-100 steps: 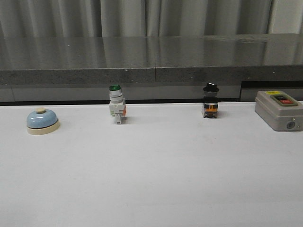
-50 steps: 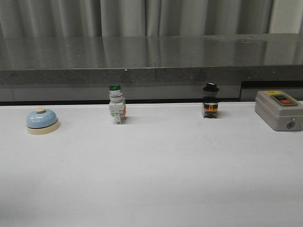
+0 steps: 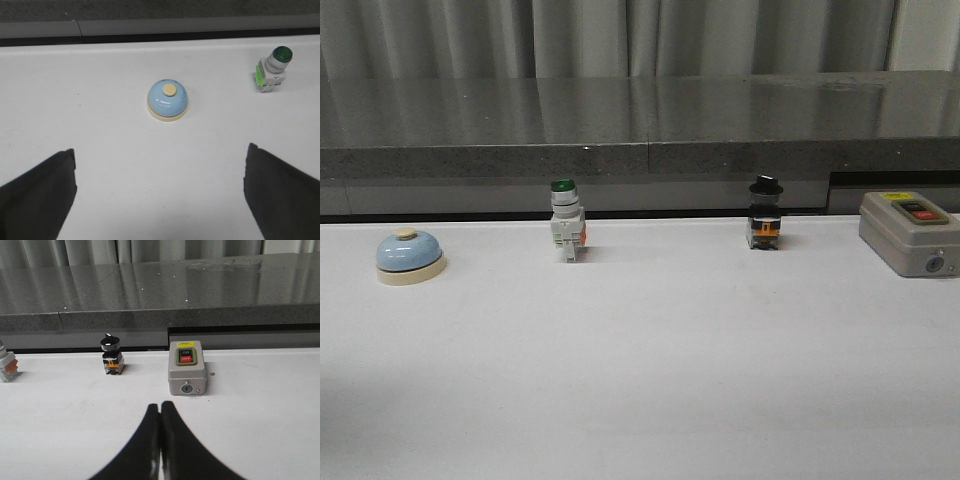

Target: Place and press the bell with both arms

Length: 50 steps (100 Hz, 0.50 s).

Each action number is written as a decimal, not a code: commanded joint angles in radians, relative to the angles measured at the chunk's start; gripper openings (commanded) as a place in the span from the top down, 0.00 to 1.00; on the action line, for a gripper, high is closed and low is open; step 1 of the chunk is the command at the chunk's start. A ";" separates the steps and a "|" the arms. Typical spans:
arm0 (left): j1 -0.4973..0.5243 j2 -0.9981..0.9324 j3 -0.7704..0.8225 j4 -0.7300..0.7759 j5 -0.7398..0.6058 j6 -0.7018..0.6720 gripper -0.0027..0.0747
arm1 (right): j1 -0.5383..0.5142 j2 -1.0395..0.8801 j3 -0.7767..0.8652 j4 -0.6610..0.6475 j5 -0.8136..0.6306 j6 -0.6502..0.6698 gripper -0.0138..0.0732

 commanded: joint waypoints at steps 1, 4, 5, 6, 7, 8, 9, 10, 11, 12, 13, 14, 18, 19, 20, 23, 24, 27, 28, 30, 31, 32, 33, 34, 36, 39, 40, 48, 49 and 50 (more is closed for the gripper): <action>0.000 0.038 -0.068 -0.018 -0.069 0.000 0.14 | -0.005 -0.019 -0.015 0.000 -0.091 -0.002 0.91; 0.000 0.062 -0.085 -0.018 -0.067 0.000 0.14 | -0.005 -0.019 -0.015 0.000 -0.091 -0.002 0.91; 0.000 0.075 -0.090 -0.018 -0.065 0.000 0.14 | -0.005 -0.019 -0.015 0.000 -0.091 -0.002 0.91; 0.000 0.081 -0.099 -0.018 -0.065 0.000 0.14 | -0.005 -0.019 -0.015 0.000 -0.091 -0.002 0.91; -0.002 0.095 -0.104 -0.018 -0.063 0.000 0.14 | -0.005 -0.019 -0.015 0.000 -0.091 -0.002 0.91; -0.002 0.108 -0.114 -0.018 -0.063 0.000 0.14 | -0.005 -0.019 -0.015 0.000 -0.091 -0.002 0.91; -0.002 0.115 -0.118 -0.018 -0.063 0.000 0.14 | -0.005 -0.019 -0.015 0.000 -0.091 -0.002 0.91; -0.004 0.122 -0.123 -0.018 -0.063 0.000 0.14 | -0.005 -0.019 -0.015 0.000 -0.091 -0.002 0.91; -0.004 0.129 -0.133 -0.018 -0.061 0.000 0.14 | -0.005 -0.019 -0.015 0.000 -0.091 -0.002 0.91; -0.007 0.143 -0.137 -0.018 -0.061 0.000 0.14 | -0.005 -0.019 -0.015 0.000 -0.091 -0.002 0.91; -0.007 0.149 -0.147 -0.018 -0.061 0.000 0.14 | -0.005 -0.019 -0.015 0.000 -0.091 -0.002 0.91; -0.009 0.163 -0.152 -0.018 -0.061 0.000 0.14 | -0.005 -0.019 -0.015 0.000 -0.091 -0.002 0.91; -0.013 0.198 -0.183 -0.018 -0.061 0.003 0.14 | -0.005 -0.019 -0.015 0.000 -0.091 -0.002 0.91; -0.015 0.213 -0.188 -0.018 -0.061 0.003 0.14 | -0.005 -0.019 -0.015 0.000 -0.091 -0.002 0.91; -0.017 0.220 -0.199 -0.018 -0.061 0.003 0.14 | -0.005 -0.019 -0.015 0.000 -0.091 -0.002 0.91; -0.022 0.257 -0.221 -0.018 -0.061 0.003 0.14 | -0.005 -0.019 -0.015 0.000 -0.091 -0.002 0.91; -0.025 0.264 -0.226 -0.018 -0.061 0.005 0.14 | -0.005 -0.019 -0.015 0.000 -0.091 -0.002 0.91; -0.031 0.301 -0.254 -0.018 -0.061 0.005 0.14 | -0.005 -0.019 -0.015 0.000 -0.091 -0.002 0.91; -0.031 0.308 -0.265 -0.018 -0.061 0.005 0.14 | -0.005 -0.019 -0.015 0.000 -0.091 -0.002 0.91; -0.036 0.330 -0.277 -0.018 -0.061 0.005 0.14 | -0.005 -0.019 -0.015 0.000 -0.091 -0.002 0.91; -0.036 0.337 -0.282 -0.018 -0.059 0.007 0.14 | -0.005 -0.019 -0.015 0.000 -0.091 -0.002 0.91; -0.036 0.344 -0.294 -0.018 -0.058 0.007 0.14 | -0.005 -0.019 -0.015 0.000 -0.091 -0.002 0.91; -0.040 0.359 -0.300 -0.018 -0.057 0.007 0.14 | -0.005 -0.019 -0.015 0.000 -0.091 -0.002 0.91; -0.041 0.366 -0.311 -0.018 -0.057 0.007 0.14 | -0.005 -0.019 -0.015 0.000 -0.091 -0.002 0.91; -0.043 0.388 -0.329 -0.016 -0.055 0.007 0.14 | -0.005 -0.019 -0.015 0.000 -0.091 -0.002 0.91; -0.048 0.416 -0.352 -0.016 -0.050 0.007 0.14 | -0.005 -0.019 -0.015 0.000 -0.091 -0.002 0.91; -0.049 0.429 -0.357 -0.016 -0.050 0.007 0.14 | -0.005 -0.019 -0.015 0.000 -0.091 -0.002 0.91; -0.058 0.503 -0.423 -0.014 -0.038 0.007 0.14 | -0.005 -0.019 -0.015 0.000 -0.091 -0.002 0.91; -0.061 0.515 -0.428 -0.014 -0.035 0.007 0.14 | -0.005 -0.019 -0.015 0.000 -0.091 -0.002 0.91; -0.062 0.521 -0.438 -0.014 -0.032 0.007 0.14 | -0.005 -0.019 -0.015 0.000 -0.091 -0.002 0.91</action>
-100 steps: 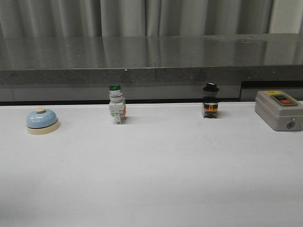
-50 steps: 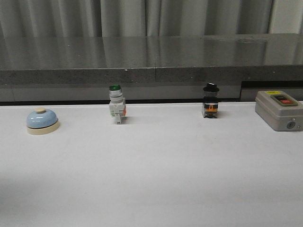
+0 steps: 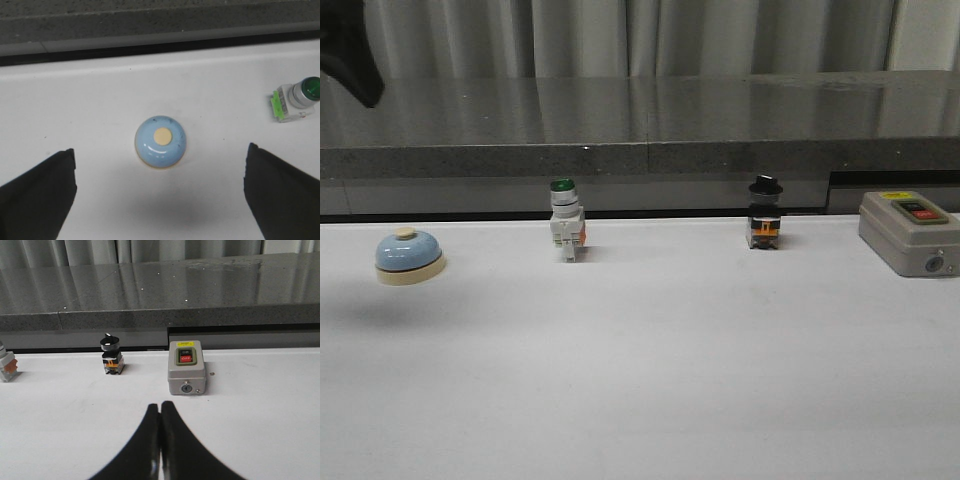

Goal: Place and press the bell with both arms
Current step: 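Lower the left gripper over the blue bell and close on it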

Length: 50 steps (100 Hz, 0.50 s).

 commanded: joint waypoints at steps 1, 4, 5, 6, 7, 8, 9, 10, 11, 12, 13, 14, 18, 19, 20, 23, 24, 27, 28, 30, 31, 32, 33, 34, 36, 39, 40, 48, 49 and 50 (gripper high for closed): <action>-0.015 0.042 -0.090 -0.012 -0.028 -0.001 0.14 | -0.005 -0.019 -0.015 0.000 -0.091 -0.002 0.91; -0.020 0.067 -0.110 -0.012 -0.021 -0.001 0.14 | -0.005 -0.019 -0.015 0.000 -0.091 -0.002 0.91; -0.020 0.073 -0.119 -0.012 -0.017 -0.001 0.14 | -0.005 -0.019 -0.015 0.000 -0.091 -0.002 0.91; -0.022 0.084 -0.124 -0.010 -0.015 -0.001 0.14 | -0.005 -0.019 -0.015 0.000 -0.091 -0.002 0.91; -0.022 0.090 -0.133 -0.010 -0.012 -0.001 0.14 | -0.005 -0.019 -0.015 0.000 -0.091 -0.002 0.91; -0.024 0.102 -0.136 -0.008 -0.010 -0.001 0.14 | -0.005 -0.019 -0.015 0.000 -0.091 -0.002 0.91; -0.023 0.107 -0.140 -0.009 -0.010 -0.001 0.14 | -0.005 -0.019 -0.015 0.000 -0.091 -0.002 0.91; -0.025 0.113 -0.148 -0.009 -0.008 -0.001 0.14 | -0.005 -0.019 -0.015 0.000 -0.091 -0.002 0.91; -0.026 0.124 -0.152 -0.009 -0.005 -0.001 0.14 | -0.005 -0.019 -0.015 0.000 -0.091 -0.002 0.91; -0.027 0.129 -0.160 -0.009 -0.002 -0.001 0.14 | -0.005 -0.019 -0.015 0.000 -0.091 -0.002 0.91; -0.027 0.140 -0.163 -0.009 -0.002 -0.001 0.14 | -0.005 -0.019 -0.015 0.000 -0.091 -0.002 0.91; -0.027 0.145 -0.170 -0.007 0.003 -0.001 0.14 | -0.005 -0.019 -0.015 0.000 -0.091 -0.002 0.91; -0.028 0.176 -0.185 -0.008 0.007 -0.001 0.14 | -0.005 -0.019 -0.015 0.000 -0.091 -0.002 0.91; -0.028 0.181 -0.190 -0.008 0.010 -0.001 0.14 | -0.005 -0.019 -0.015 0.000 -0.091 -0.002 0.91; -0.028 0.190 -0.192 -0.008 0.010 -0.001 0.14 | -0.005 -0.019 -0.015 0.000 -0.091 -0.002 0.91; -0.028 0.208 -0.200 -0.008 0.012 -0.001 0.14 | -0.005 -0.019 -0.015 0.000 -0.091 -0.002 0.91; -0.028 0.212 -0.203 -0.006 0.012 -0.001 0.14 | -0.005 -0.019 -0.015 0.000 -0.091 -0.002 0.91; -0.028 0.232 -0.205 -0.006 0.014 -0.001 0.14 | -0.005 -0.019 -0.015 0.000 -0.091 -0.002 0.91; -0.028 0.236 -0.206 -0.006 0.014 -0.001 0.14 | -0.005 -0.019 -0.015 0.000 -0.091 -0.002 0.91; -0.028 0.247 -0.207 -0.006 0.012 -0.001 0.14 | -0.005 -0.019 -0.015 0.000 -0.091 -0.002 0.91; -0.028 0.250 -0.207 -0.006 0.012 -0.001 0.14 | -0.005 -0.019 -0.015 0.000 -0.091 -0.002 0.91; -0.028 0.257 -0.207 -0.006 0.012 -0.001 0.14 | -0.005 -0.019 -0.015 0.000 -0.091 -0.002 0.91; -0.028 0.261 -0.207 -0.006 0.012 -0.001 0.14 | -0.005 -0.019 -0.015 0.000 -0.091 -0.002 0.91; -0.028 0.268 -0.208 -0.006 0.012 -0.001 0.14 | -0.005 -0.019 -0.015 0.000 -0.091 -0.002 0.91; -0.028 0.278 -0.208 -0.006 0.012 -0.001 0.14 | -0.005 -0.019 -0.015 0.000 -0.091 -0.002 0.91; -0.028 0.291 -0.208 -0.006 0.012 -0.001 0.14 | -0.005 -0.019 -0.015 0.000 -0.091 -0.002 0.91; -0.028 0.298 -0.208 -0.006 0.011 -0.001 0.14 | -0.005 -0.019 -0.015 0.000 -0.091 -0.002 0.91; -0.028 0.330 -0.208 -0.006 0.006 -0.001 0.14 | -0.005 -0.019 -0.015 0.000 -0.091 -0.002 0.91; -0.028 0.333 -0.208 -0.006 0.006 -0.001 0.14 | -0.005 -0.019 -0.015 0.000 -0.091 -0.002 0.91; -0.028 0.338 -0.208 -0.006 0.006 -0.001 0.14 | -0.005 -0.019 -0.015 0.000 -0.091 -0.002 0.91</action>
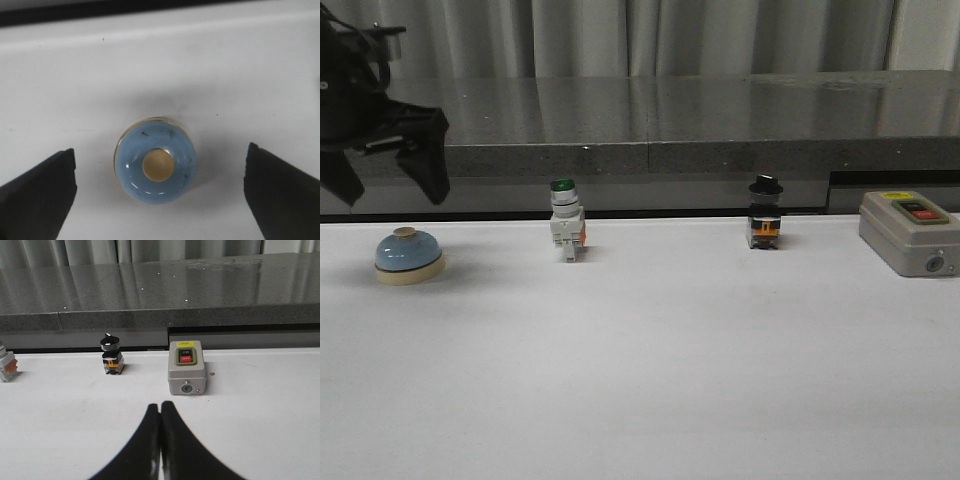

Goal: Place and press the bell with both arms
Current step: 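Lower the left gripper over the blue bell and close on it, then lift the bell with the left gripper and carry it toward table center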

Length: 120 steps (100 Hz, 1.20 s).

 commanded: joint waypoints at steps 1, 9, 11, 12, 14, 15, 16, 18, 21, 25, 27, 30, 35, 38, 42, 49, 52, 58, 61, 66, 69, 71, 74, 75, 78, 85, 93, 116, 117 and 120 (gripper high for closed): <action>-0.007 -0.020 -0.032 -0.006 -0.035 -0.002 0.14 | -0.005 -0.019 -0.015 0.000 -0.091 -0.002 0.91; -0.007 0.006 -0.032 -0.006 -0.040 -0.002 0.14 | -0.005 -0.019 -0.015 0.000 -0.091 -0.002 0.91; -0.007 0.012 -0.033 -0.006 -0.040 -0.002 0.14 | -0.005 -0.019 -0.015 0.000 -0.091 -0.002 0.91; -0.007 0.016 -0.033 -0.006 -0.040 -0.002 0.14 | -0.005 -0.019 -0.015 0.000 -0.091 -0.002 0.91; -0.007 0.021 -0.033 -0.006 -0.040 -0.002 0.14 | -0.005 -0.019 -0.015 0.000 -0.091 -0.002 0.91; -0.007 0.025 -0.033 -0.006 -0.040 -0.002 0.14 | -0.005 -0.019 -0.015 0.000 -0.091 -0.002 0.91; -0.007 0.026 -0.033 -0.006 -0.040 -0.002 0.14 | -0.005 -0.019 -0.015 0.000 -0.091 -0.002 0.91; -0.007 0.032 -0.033 -0.008 -0.040 -0.002 0.14 | -0.005 -0.019 -0.015 0.000 -0.091 -0.002 0.91; -0.007 0.039 -0.033 -0.008 -0.040 -0.002 0.14 | -0.005 -0.019 -0.015 0.000 -0.091 -0.002 0.91; -0.007 0.047 -0.033 -0.008 -0.040 -0.002 0.14 | -0.005 -0.019 -0.015 0.000 -0.091 -0.002 0.91; -0.007 0.050 -0.033 -0.008 -0.040 -0.002 0.14 | -0.005 -0.019 -0.015 0.000 -0.091 -0.002 0.91; -0.007 0.054 -0.033 -0.008 -0.040 -0.002 0.14 | -0.005 -0.019 -0.015 0.000 -0.091 -0.002 0.91; -0.007 0.061 -0.033 -0.008 -0.040 -0.002 0.14 | -0.005 -0.019 -0.015 0.000 -0.091 -0.002 0.91; -0.007 0.064 -0.033 -0.008 -0.040 -0.002 0.14 | -0.005 -0.019 -0.015 0.000 -0.091 -0.002 0.91; -0.007 0.068 -0.033 -0.008 -0.040 -0.002 0.14 | -0.005 -0.019 -0.015 0.000 -0.091 -0.002 0.91; -0.007 0.074 -0.033 -0.010 -0.038 -0.002 0.14 | -0.005 -0.019 -0.015 0.000 -0.091 -0.002 0.91; -0.007 0.078 -0.033 -0.010 -0.036 -0.002 0.14 | -0.005 -0.019 -0.015 0.000 -0.091 -0.002 0.91; -0.007 0.083 -0.033 -0.010 -0.034 -0.002 0.14 | -0.005 -0.019 -0.015 0.000 -0.091 -0.002 0.91; -0.007 0.088 -0.033 -0.010 -0.029 -0.002 0.14 | -0.005 -0.019 -0.015 0.000 -0.091 -0.002 0.91; -0.007 0.093 -0.033 -0.010 -0.025 -0.002 0.14 | -0.005 -0.019 -0.015 0.000 -0.091 -0.002 0.91; -0.007 0.098 -0.033 -0.010 -0.020 -0.002 0.14 | -0.005 -0.019 -0.015 0.000 -0.091 -0.002 0.91; -0.007 0.098 -0.033 -0.010 -0.016 -0.002 0.14 | -0.005 -0.019 -0.015 0.000 -0.091 -0.002 0.91; -0.007 0.101 -0.033 -0.010 -0.012 -0.002 0.14 | -0.005 -0.019 -0.015 0.000 -0.091 -0.002 0.91; -0.007 0.102 -0.033 -0.010 -0.012 -0.002 0.14 | -0.005 -0.019 -0.015 0.000 -0.091 -0.002 0.91; -0.007 0.102 -0.033 -0.010 -0.010 -0.002 0.14 | -0.005 -0.019 -0.015 0.000 -0.091 -0.002 0.91; -0.007 0.102 -0.033 -0.010 -0.006 -0.002 0.15 | -0.005 -0.019 -0.015 0.000 -0.091 -0.002 0.91; -0.007 0.102 -0.033 -0.010 -0.004 -0.002 0.22 | -0.005 -0.019 -0.015 0.000 -0.091 -0.002 0.91; -0.007 0.095 -0.038 -0.010 0.014 -0.002 0.55 | -0.005 -0.019 -0.015 0.000 -0.091 -0.002 0.91; -0.007 0.095 -0.038 -0.010 0.014 -0.002 0.56 | -0.005 -0.019 -0.015 0.000 -0.091 -0.002 0.91; -0.007 0.091 -0.038 -0.010 0.014 -0.002 0.59 | -0.005 -0.019 -0.015 0.000 -0.091 -0.002 0.91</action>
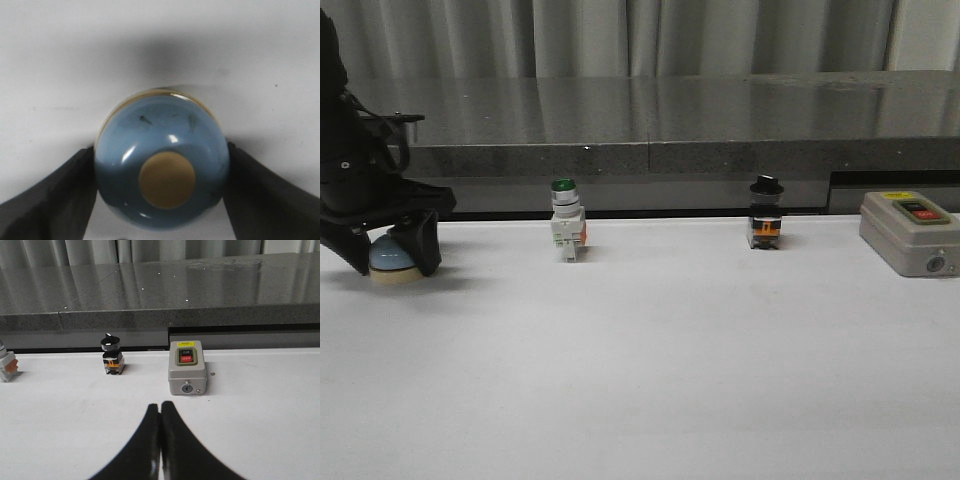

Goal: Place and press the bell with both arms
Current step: 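Lift the bell with the left gripper and carry it toward table center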

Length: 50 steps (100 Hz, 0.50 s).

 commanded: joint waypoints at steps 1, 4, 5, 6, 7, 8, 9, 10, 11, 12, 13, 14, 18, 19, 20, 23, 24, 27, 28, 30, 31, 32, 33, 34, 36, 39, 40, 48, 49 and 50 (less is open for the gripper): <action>-0.007 -0.057 -0.022 -0.022 0.008 -0.004 0.60 | -0.005 -0.019 -0.015 0.000 -0.091 -0.002 0.91; -0.007 -0.064 -0.022 -0.022 0.009 -0.004 0.62 | -0.005 -0.019 -0.015 0.000 -0.091 -0.002 0.91; -0.007 -0.064 -0.022 -0.022 0.011 -0.004 0.62 | -0.005 -0.019 -0.015 0.000 -0.091 -0.002 0.91; -0.007 -0.068 -0.022 -0.022 0.011 -0.004 0.63 | -0.005 -0.019 -0.015 0.000 -0.091 -0.002 0.91; -0.007 -0.070 -0.022 -0.022 0.011 -0.004 0.63 | -0.005 -0.019 -0.015 0.000 -0.091 -0.002 0.91; -0.007 -0.071 -0.022 -0.022 0.011 -0.004 0.64 | -0.005 -0.019 -0.015 0.000 -0.091 -0.002 0.91; -0.007 -0.075 -0.022 -0.022 0.013 -0.004 0.64 | -0.005 -0.019 -0.015 0.000 -0.091 -0.002 0.91; -0.007 -0.077 -0.022 -0.022 0.013 -0.004 0.64 | -0.005 -0.019 -0.015 0.000 -0.091 -0.002 0.91; -0.007 -0.082 -0.022 -0.022 0.013 -0.004 0.64 | -0.005 -0.019 -0.015 0.000 -0.091 -0.002 0.91; -0.007 -0.084 -0.022 -0.022 0.013 -0.004 0.64 | -0.005 -0.019 -0.015 0.000 -0.091 -0.002 0.91; -0.007 -0.086 -0.022 -0.022 0.013 -0.004 0.64 | -0.005 -0.019 -0.015 0.000 -0.091 -0.002 0.91; -0.007 -0.091 -0.022 -0.022 0.013 -0.004 0.64 | -0.005 -0.019 -0.015 0.000 -0.091 -0.002 0.91; -0.007 -0.108 -0.022 -0.022 0.015 -0.004 0.64 | -0.005 -0.019 -0.015 0.000 -0.091 -0.002 0.91; -0.007 -0.111 -0.022 -0.022 0.015 -0.004 0.64 | -0.005 -0.019 -0.015 0.000 -0.091 -0.002 0.91; -0.007 -0.114 -0.022 -0.022 0.015 -0.004 0.64 | -0.005 -0.019 -0.015 0.000 -0.091 -0.002 0.91; -0.007 -0.132 -0.022 -0.022 0.018 -0.004 0.64 | -0.005 -0.019 -0.015 0.000 -0.091 -0.002 0.91; -0.007 -0.135 -0.022 -0.022 0.019 -0.004 0.64 | -0.005 -0.019 -0.015 0.000 -0.091 -0.002 0.91; -0.007 -0.151 -0.022 -0.022 0.024 -0.004 0.64 | -0.005 -0.019 -0.015 0.000 -0.091 -0.002 0.91; -0.007 -0.158 -0.022 -0.022 0.026 -0.004 0.64 | -0.005 -0.019 -0.015 0.000 -0.091 -0.002 0.91; -0.007 -0.171 -0.022 -0.022 0.029 -0.004 0.64 | -0.005 -0.019 -0.015 0.000 -0.091 -0.002 0.91; -0.007 -0.175 -0.022 -0.022 0.032 -0.004 0.64 | -0.005 -0.019 -0.015 0.000 -0.091 -0.002 0.91; -0.009 -0.184 -0.022 -0.024 0.034 -0.004 0.64 | -0.005 -0.019 -0.015 0.000 -0.091 -0.002 0.91; -0.009 -0.189 -0.022 -0.024 0.037 -0.004 0.64 | -0.005 -0.019 -0.015 0.000 -0.091 -0.002 0.91; -0.011 -0.193 -0.022 -0.024 0.039 -0.004 0.64 | -0.005 -0.019 -0.015 0.000 -0.091 -0.002 0.91; -0.013 -0.207 -0.022 -0.024 0.042 -0.002 0.64 | -0.005 -0.019 -0.015 0.000 -0.091 -0.002 0.91; -0.015 -0.229 -0.022 -0.024 0.047 0.005 0.64 | -0.005 -0.019 -0.015 0.000 -0.091 -0.002 0.91; -0.020 -0.234 -0.022 -0.026 0.049 0.005 0.64 | -0.005 -0.019 -0.015 0.000 -0.091 -0.002 0.91; -0.045 -0.280 -0.022 -0.025 0.061 0.023 0.64 | -0.005 -0.019 -0.015 0.000 -0.091 -0.002 0.91; -0.050 -0.287 -0.022 -0.025 0.061 0.023 0.64 | -0.005 -0.019 -0.015 0.000 -0.091 -0.002 0.91; -0.053 -0.291 -0.022 -0.025 0.064 0.023 0.64 | -0.005 -0.019 -0.015 0.000 -0.091 -0.002 0.91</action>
